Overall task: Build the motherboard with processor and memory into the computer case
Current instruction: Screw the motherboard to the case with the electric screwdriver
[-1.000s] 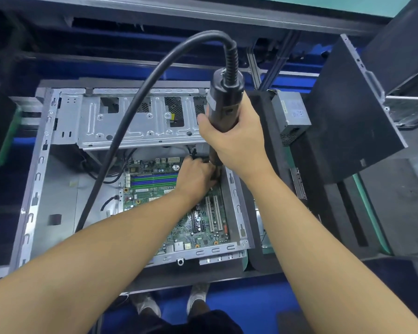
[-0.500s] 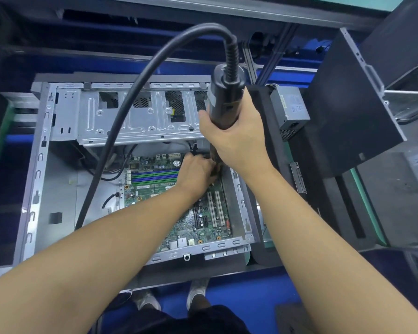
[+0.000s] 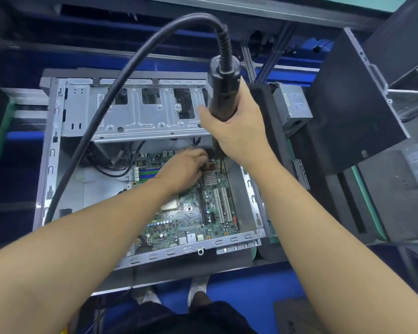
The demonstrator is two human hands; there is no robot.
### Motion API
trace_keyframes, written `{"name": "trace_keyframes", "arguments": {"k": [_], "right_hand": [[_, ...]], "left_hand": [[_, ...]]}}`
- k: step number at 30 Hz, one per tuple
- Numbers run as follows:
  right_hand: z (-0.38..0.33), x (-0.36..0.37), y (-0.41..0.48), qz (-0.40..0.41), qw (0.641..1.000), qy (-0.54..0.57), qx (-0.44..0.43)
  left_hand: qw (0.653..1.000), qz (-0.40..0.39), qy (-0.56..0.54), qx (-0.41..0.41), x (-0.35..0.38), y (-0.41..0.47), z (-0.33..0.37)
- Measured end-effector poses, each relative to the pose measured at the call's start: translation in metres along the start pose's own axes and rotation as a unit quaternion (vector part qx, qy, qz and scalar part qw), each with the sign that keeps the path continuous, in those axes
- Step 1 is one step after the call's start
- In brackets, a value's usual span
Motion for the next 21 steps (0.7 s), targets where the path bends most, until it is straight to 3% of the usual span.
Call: {"name": "trace_keyframes", "arguments": {"k": [12,21], "right_hand": [[0.004,-0.005,-0.010,0.138,0.990,-0.013,0.005],[0.000,-0.003,-0.012,0.154,0.988,-0.003,0.012]], "left_hand": [[0.998,-0.004,0.044,-0.037,0.005,0.000,0.000],[0.998,-0.015,0.005,-0.057,0.002,0.000,0.001]]}}
Point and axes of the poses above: each hand's wrist, its own y-axis towards the middle knuckle, its own x-axis out of the palm, z = x × y, the point moved 1 cm from there along y, towards the middle knuckle, and after that the axes turned 7 degrees about x, right-handed, at the moved point
